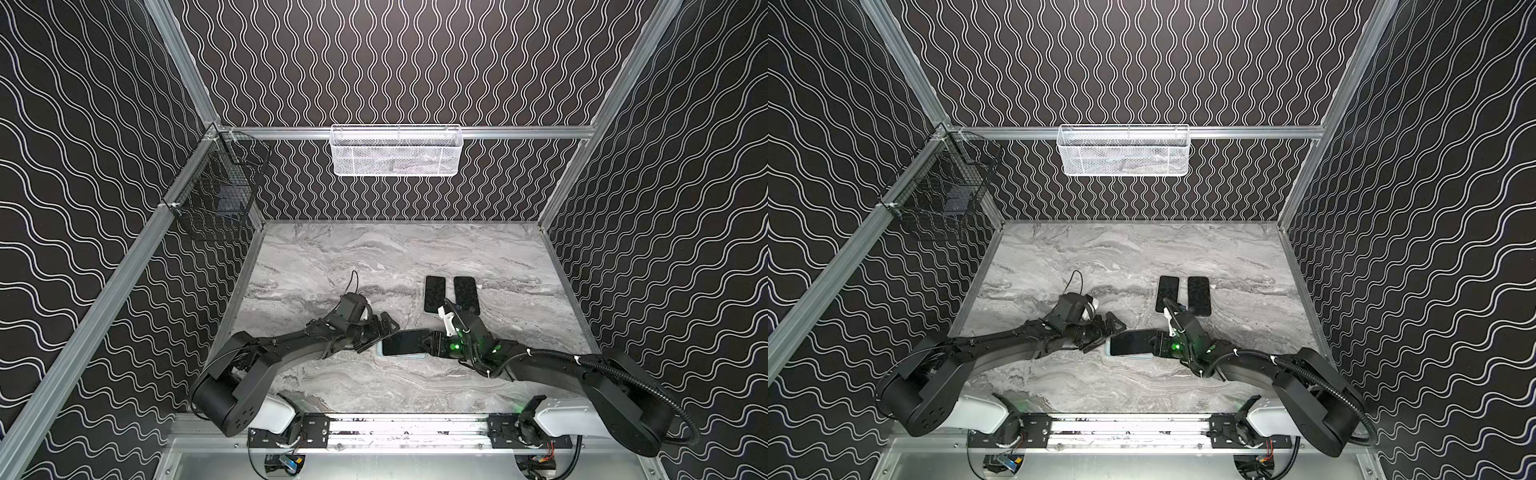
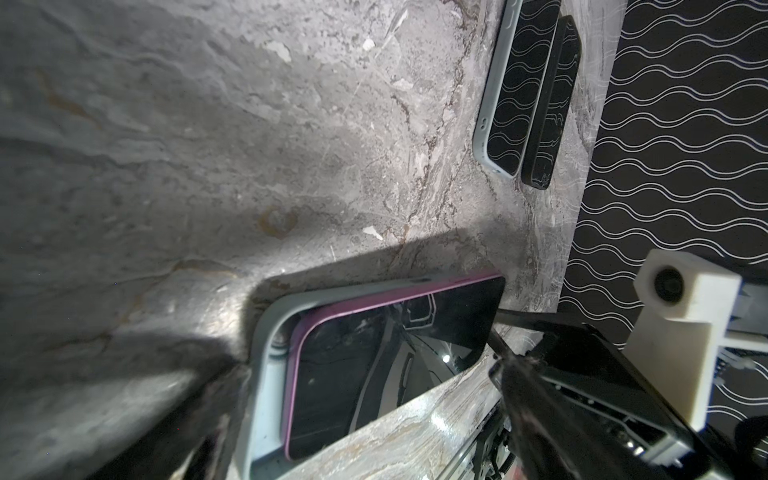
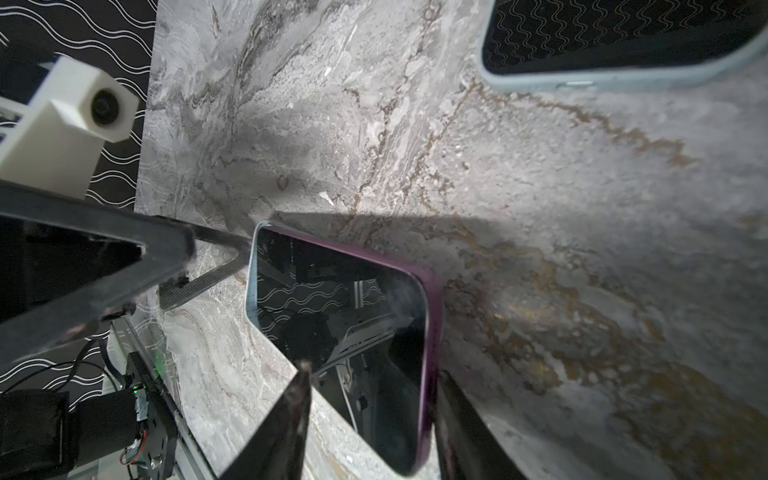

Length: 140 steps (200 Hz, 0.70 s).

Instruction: Put the phone into the phone case

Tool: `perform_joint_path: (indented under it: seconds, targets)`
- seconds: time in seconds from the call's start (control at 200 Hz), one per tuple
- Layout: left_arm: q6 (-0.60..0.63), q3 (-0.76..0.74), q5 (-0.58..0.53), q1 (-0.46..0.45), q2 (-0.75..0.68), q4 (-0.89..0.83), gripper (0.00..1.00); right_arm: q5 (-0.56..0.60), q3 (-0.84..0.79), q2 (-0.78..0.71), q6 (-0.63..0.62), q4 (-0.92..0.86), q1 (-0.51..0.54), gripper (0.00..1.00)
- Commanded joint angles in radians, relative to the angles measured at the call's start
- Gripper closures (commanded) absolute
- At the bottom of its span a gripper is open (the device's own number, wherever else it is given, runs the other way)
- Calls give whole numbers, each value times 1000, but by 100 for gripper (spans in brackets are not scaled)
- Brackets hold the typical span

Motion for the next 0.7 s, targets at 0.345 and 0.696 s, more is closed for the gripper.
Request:
perform_joint_path:
  seconds: [0.345, 0.696]
  targets:
    - [-6, -3, 6, -3, 1, 32, 2, 6, 2, -6, 5, 23, 20, 70]
    - [-9, -13, 3, -3, -4, 32, 2, -67, -18, -56, -14, 96, 19, 76]
